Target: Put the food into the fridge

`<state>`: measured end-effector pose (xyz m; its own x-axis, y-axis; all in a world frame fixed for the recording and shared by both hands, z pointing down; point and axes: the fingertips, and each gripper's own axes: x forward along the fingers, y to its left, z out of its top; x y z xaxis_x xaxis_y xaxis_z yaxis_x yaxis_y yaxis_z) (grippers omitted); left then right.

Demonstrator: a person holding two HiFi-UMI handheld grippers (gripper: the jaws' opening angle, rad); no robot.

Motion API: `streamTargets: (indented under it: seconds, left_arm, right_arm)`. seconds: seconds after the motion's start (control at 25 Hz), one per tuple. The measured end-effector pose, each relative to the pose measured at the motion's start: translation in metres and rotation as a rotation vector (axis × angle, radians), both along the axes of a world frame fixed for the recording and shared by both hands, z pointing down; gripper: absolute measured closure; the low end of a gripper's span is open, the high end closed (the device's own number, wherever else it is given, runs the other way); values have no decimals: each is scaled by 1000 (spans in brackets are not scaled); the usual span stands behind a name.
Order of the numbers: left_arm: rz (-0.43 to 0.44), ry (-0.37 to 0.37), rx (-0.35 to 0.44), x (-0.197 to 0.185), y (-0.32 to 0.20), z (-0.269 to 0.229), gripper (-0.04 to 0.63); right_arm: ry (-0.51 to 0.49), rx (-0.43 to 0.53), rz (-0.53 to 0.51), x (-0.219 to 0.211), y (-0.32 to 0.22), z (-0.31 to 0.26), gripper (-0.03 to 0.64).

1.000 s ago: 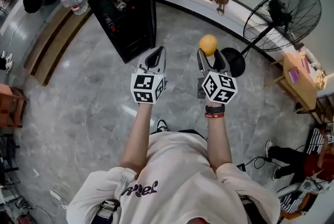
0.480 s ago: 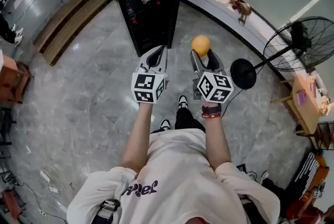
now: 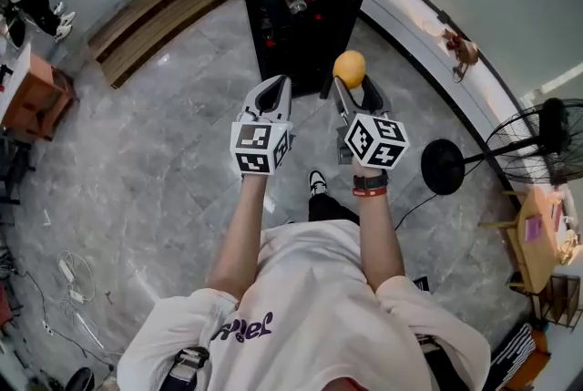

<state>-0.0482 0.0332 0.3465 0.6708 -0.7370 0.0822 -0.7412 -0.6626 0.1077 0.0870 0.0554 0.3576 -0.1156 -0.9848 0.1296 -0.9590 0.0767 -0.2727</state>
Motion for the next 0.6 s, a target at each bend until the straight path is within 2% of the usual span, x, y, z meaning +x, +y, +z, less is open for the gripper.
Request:
streamTargets:
  seconds: [0.16, 0.6]
  left_arm:
    - [-48, 17, 9, -2, -32, -1, 577]
    - [-105, -10, 24, 19, -83, -1, 577]
  right_arm:
    - [-9, 6, -39, 3, -38, 0, 324]
    - [-40, -10, -144, 18, -114, 7, 324]
